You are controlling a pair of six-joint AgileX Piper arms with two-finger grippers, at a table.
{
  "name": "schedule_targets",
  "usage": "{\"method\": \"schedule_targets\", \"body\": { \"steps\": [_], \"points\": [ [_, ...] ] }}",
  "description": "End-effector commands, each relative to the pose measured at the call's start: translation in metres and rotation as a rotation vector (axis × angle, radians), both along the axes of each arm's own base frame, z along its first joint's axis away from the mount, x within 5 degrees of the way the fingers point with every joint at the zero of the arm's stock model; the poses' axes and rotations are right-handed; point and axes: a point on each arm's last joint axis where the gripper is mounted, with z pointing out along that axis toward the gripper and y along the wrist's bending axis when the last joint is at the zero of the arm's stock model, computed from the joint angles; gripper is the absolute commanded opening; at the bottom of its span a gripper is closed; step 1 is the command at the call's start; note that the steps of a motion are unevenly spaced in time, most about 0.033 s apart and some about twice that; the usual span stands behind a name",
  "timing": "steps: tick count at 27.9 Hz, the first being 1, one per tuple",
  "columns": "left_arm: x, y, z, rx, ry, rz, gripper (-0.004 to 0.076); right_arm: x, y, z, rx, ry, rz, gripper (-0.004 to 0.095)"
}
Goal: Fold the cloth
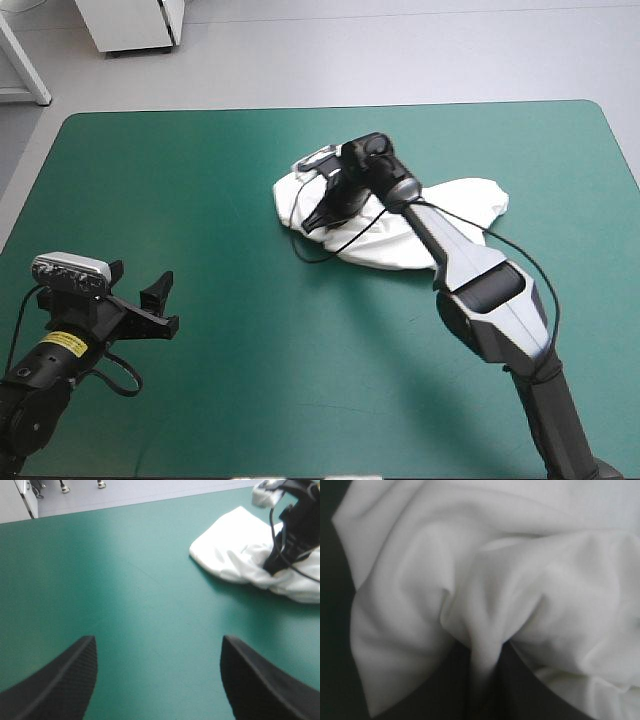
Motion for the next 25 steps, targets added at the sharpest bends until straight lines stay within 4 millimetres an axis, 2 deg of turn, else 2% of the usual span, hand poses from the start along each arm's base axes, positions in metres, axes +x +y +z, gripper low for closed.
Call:
{"method": "schedule_targets", "body": {
  "steps": [1,2,3,8,11,13,14,16,19,21,25],
  "points": [
    [0.0,0.003,0.026,0.015,-0.101,0.026,0.0511,-0.061,0.065,0.055,0.079,-0.097,0.194,-0.0019],
    [0.0,0.004,0.026,0.024,-0.096,0.031,0.0511,-0.075,0.079,0.055,0.079,-0.1,0.24,-0.0019],
    [-0.001,0.004,0.026,0.025,-0.082,0.032,0.0511,-0.097,0.101,0.055,0.073,-0.098,0.315,-0.0019],
    [-0.001,0.006,0.023,0.062,-0.062,0.038,0.0511,-0.145,0.138,0.055,0.081,-0.071,0.432,-0.0019],
    [-0.001,0.007,0.024,0.075,-0.067,0.044,0.0511,-0.161,0.15,0.055,0.089,-0.067,0.478,-0.0018],
    [-0.001,0.008,0.025,0.074,-0.059,0.058,0.0511,-0.162,0.152,0.055,0.093,-0.085,0.476,0.002],
    [-0.001,0.009,0.025,0.08,-0.055,0.065,0.0511,-0.161,0.15,0.059,0.097,-0.098,0.461,0.0085],
    [-0.002,0.01,0.024,0.095,-0.047,0.076,0.0511,-0.155,0.144,0.067,0.107,-0.13,0.419,0.029],
    [-0.002,0.012,0.023,0.098,-0.031,0.093,0.0511,-0.149,0.13,0.09,0.13,-0.176,0.348,0.0747],
    [-0.002,0.012,0.023,0.087,-0.03,0.101,0.0511,-0.145,0.118,0.107,0.147,-0.202,0.289,0.0936],
    [-0.002,0.012,0.023,0.072,-0.029,0.107,0.0511,-0.141,0.078,0.15,0.142,-0.268,0.151,0.0872]
  ]
}}
